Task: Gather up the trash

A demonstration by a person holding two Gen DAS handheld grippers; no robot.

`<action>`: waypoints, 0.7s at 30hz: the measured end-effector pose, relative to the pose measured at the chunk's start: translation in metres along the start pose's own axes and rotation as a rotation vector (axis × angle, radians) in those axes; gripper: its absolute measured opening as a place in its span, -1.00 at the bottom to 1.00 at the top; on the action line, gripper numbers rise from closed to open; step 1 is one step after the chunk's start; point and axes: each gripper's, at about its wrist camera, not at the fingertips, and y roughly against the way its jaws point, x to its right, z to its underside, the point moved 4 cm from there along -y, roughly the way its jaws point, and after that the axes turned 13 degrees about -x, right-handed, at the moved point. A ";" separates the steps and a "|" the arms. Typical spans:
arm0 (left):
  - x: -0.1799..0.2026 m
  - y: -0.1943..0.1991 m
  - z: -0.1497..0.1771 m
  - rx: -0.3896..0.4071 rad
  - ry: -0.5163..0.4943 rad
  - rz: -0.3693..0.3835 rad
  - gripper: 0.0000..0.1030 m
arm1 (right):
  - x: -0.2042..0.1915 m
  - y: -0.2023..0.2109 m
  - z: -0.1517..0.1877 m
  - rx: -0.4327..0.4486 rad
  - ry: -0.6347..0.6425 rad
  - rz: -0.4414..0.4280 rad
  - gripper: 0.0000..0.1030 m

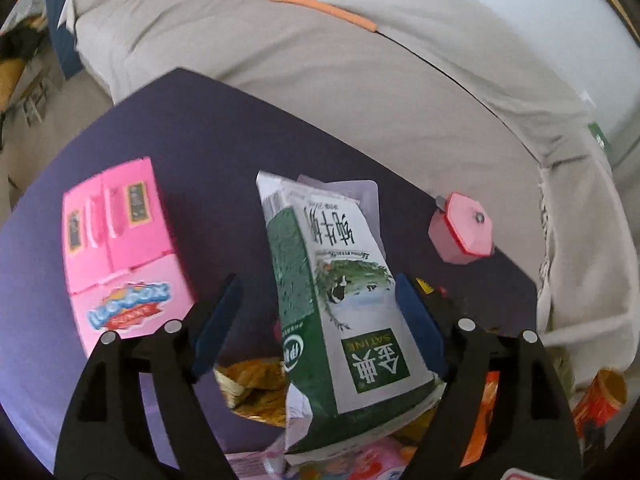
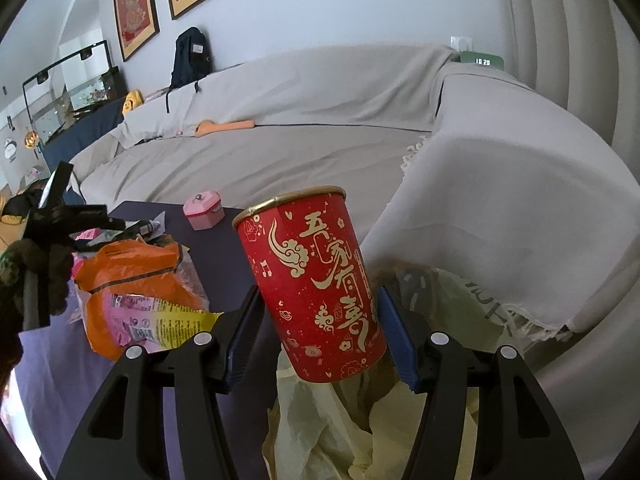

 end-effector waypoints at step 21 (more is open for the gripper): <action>0.023 0.067 0.030 0.173 -0.264 0.140 -0.54 | 0.014 0.009 0.006 0.023 0.015 0.032 0.08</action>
